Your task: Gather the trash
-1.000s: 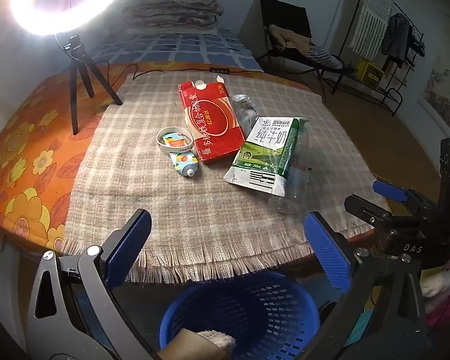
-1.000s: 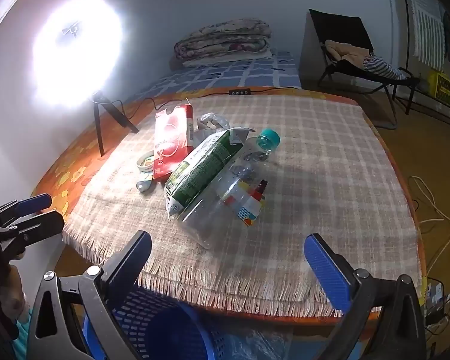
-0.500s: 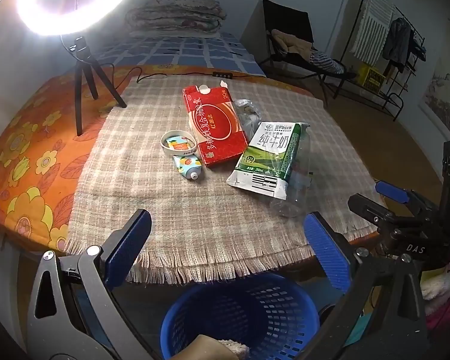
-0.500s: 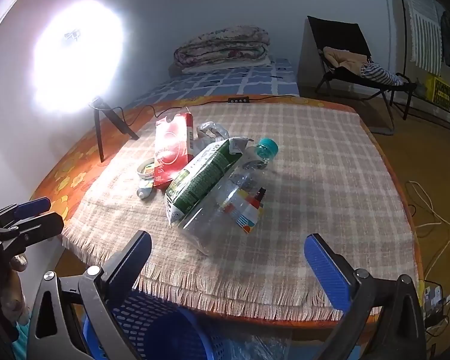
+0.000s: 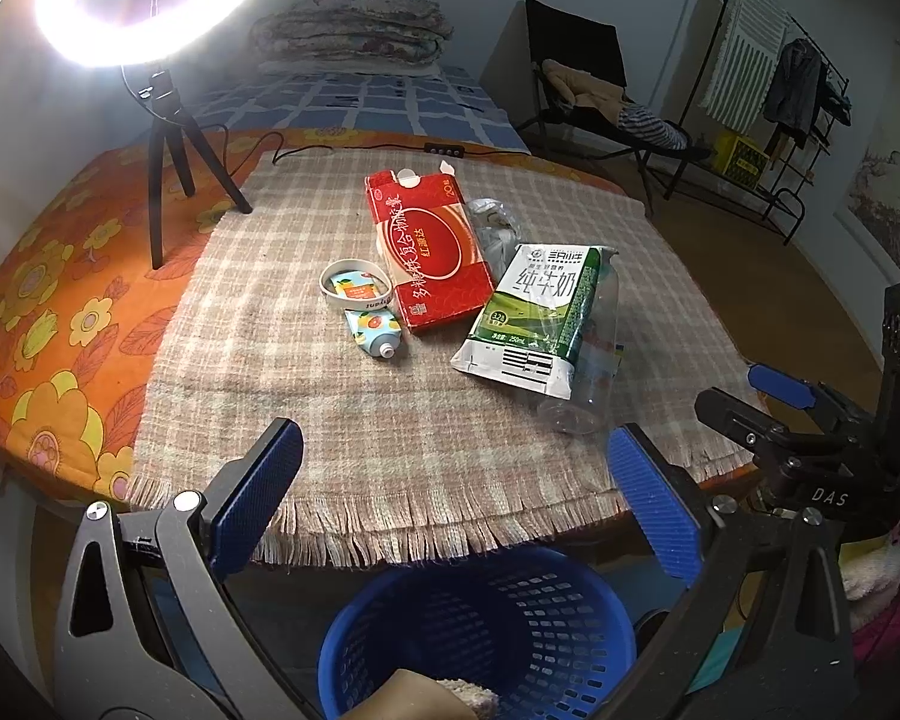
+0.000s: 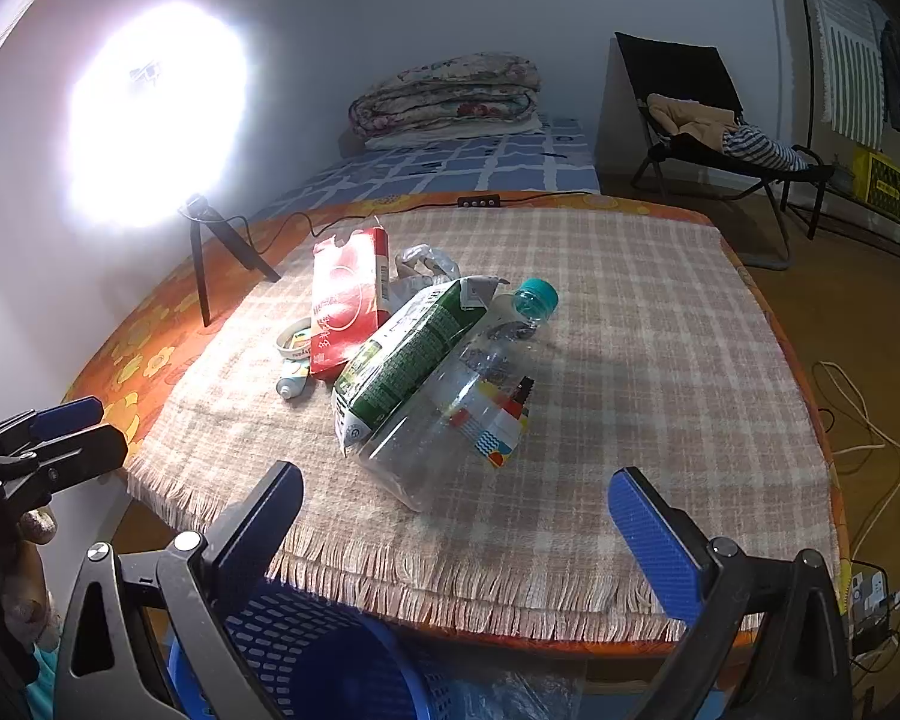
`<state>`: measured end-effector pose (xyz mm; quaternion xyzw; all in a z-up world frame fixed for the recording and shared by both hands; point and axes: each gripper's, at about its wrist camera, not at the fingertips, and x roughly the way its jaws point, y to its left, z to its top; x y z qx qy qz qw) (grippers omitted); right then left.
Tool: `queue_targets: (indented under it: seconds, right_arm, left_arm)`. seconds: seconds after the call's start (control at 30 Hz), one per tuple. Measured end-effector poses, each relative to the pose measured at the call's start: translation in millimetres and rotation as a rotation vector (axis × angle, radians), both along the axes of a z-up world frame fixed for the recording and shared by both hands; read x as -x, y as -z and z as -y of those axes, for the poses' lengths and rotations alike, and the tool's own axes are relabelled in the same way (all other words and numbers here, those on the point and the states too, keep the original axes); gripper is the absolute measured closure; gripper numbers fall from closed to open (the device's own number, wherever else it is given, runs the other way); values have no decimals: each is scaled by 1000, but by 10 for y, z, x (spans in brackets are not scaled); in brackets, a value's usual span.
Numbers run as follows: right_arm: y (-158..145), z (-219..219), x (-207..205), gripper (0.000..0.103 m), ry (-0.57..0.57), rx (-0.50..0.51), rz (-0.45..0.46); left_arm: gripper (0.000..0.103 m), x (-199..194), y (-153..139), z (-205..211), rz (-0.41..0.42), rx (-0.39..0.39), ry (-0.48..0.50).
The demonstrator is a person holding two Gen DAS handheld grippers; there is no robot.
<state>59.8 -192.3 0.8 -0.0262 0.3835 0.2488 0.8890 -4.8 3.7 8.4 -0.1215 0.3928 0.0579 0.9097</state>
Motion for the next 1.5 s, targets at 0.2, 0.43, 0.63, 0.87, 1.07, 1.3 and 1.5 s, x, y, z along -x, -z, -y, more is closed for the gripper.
queue_targets:
  seconds: [0.2,0.43,0.63,0.87,1.07,1.3,1.5]
  right_arm:
    - [8,-14,5,0,-3,3,-2]
    - [4,-13,3,0,-7,-2,-10]
    - [-1,-11,5,0,-8,-3,-10]
    - [-3,-12,7,0,-12,-2,-12]
    - [-1,-15,9,0,-11,-4,-12]
    - [-3,-19,14,0,-12,-5,-13]
    - [-4,-11,8,0,-11,-5,-13]
  left_arm:
    - [0,1,13,2,-3,2,1]
    - [0,3,25,-3,-3,3,2]
    - [0,3,25,-2,-4,4,3]
    - [0,-2,44,-8,-3,7,0]
    - [0,0,53,-6,-4,5,2]
    - [0,-3,52,-9,-5,7,0]
    - [0,-4,51,-9,-5,7,1]
